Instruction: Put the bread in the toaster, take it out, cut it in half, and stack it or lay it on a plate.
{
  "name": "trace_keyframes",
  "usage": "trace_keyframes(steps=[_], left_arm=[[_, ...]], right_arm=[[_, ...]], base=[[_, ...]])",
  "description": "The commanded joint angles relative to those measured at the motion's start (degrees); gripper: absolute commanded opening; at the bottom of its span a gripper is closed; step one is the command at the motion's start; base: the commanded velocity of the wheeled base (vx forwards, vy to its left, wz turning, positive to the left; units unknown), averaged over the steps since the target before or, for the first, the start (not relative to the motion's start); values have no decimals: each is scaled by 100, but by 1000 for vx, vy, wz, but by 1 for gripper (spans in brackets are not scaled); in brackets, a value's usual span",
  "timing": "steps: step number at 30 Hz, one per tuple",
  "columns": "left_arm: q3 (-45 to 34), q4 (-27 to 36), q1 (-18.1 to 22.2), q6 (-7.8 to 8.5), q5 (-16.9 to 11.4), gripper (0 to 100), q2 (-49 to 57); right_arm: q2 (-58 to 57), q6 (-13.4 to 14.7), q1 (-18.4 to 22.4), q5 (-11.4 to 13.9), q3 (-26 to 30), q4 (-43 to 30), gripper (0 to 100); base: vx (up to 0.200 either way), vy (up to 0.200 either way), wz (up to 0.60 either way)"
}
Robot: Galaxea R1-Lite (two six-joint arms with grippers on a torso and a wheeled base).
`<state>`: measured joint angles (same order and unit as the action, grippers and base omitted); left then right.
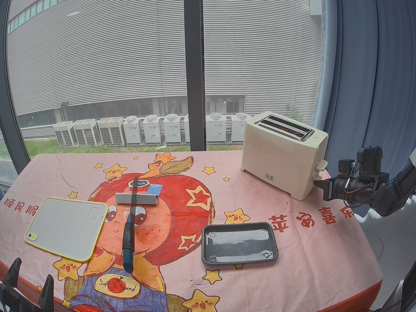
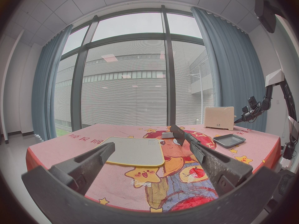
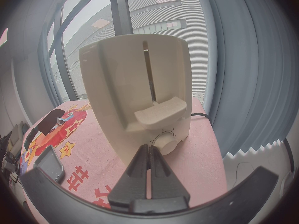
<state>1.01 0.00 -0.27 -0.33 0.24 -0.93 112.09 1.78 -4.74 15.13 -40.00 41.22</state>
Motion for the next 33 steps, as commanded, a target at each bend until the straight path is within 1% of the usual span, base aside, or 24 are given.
trace_keyframes(steps=[1,10,16,33], left_arm=[[-101,0,0,-2,2,100,84],[-101,0,0,-11,2,100,84],[-101,0,0,-11,2,100,84],[-101,0,0,-2,2,100,84]], right_arm=[[6,-2,-9,-28,27,0,0],[58,-2,8,-36,27,0,0],[111,-116,35,-98,36,-8,0],[278,-125,79,-107,45,-8,0]], base=[[0,0,0],[0,0,0],[0,0,0],[0,0,0]])
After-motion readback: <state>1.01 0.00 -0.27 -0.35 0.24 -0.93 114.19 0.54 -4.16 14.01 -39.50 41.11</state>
